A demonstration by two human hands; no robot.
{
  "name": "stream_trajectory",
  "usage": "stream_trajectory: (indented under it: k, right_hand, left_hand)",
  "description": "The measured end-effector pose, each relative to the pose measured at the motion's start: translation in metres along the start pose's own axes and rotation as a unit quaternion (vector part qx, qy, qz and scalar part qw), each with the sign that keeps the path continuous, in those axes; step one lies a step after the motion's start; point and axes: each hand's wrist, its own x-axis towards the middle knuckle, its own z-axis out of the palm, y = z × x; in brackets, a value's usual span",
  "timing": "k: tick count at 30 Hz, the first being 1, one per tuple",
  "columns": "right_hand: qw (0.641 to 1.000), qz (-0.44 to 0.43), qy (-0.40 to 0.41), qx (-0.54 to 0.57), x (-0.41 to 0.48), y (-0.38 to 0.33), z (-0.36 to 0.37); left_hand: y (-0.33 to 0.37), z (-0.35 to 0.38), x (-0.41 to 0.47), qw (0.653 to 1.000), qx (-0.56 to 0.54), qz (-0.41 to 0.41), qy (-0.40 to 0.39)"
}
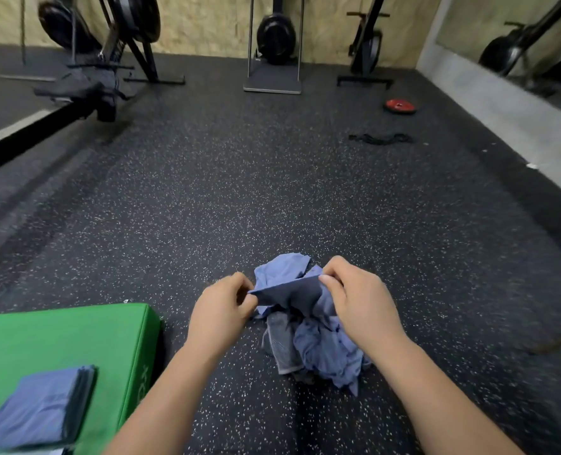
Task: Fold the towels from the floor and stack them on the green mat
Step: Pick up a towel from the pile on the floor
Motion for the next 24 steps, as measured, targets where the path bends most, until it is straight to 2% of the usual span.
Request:
stream_trajectory:
  k: [3,6,8,11,15,17,21,24]
  right_hand:
    - [0.999,0.033,0.027,-0.008,-0.01,0.002,-0.022]
    - [0.996,0.072,0.034,-0.038,-0.022,0.007,-0.036]
    - [0.991,0.097,-0.013,-0.092,-0.029,0.012,-0.038]
    - [0.974,0.148,-0.099,-0.139,-0.035,0.021,-0.033]
    - [0.954,0.175,-0.158,-0.184,-0.029,0.025,-0.032]
    - [0.958,0.175,-0.153,-0.166,-0.021,0.023,-0.036]
    - [0.98,0.152,-0.079,-0.098,-0.008,0.011,-0.054]
    - [0.987,0.134,-0.044,-0.078,-0.005,0.006,-0.058]
  left_hand:
    - [-0.004,-0.003,-0.016,0.999,-0.031,-0.038,0.024]
    - [0.0,-0.019,-0.026,0.981,-0.18,-0.063,0.033]
    - [0.008,-0.031,-0.032,0.959,-0.275,-0.064,0.018]
    - [0.011,-0.04,-0.033,0.956,-0.292,-0.04,0.011]
    - [0.014,-0.047,-0.02,0.941,-0.335,-0.03,0.02]
    - [0.019,-0.049,-0.011,0.924,-0.38,-0.021,0.024]
    - [0.013,-0.057,0.004,0.871,-0.486,-0.026,0.06]
    - [0.007,-0.061,0.006,0.854,-0.517,-0.026,0.059]
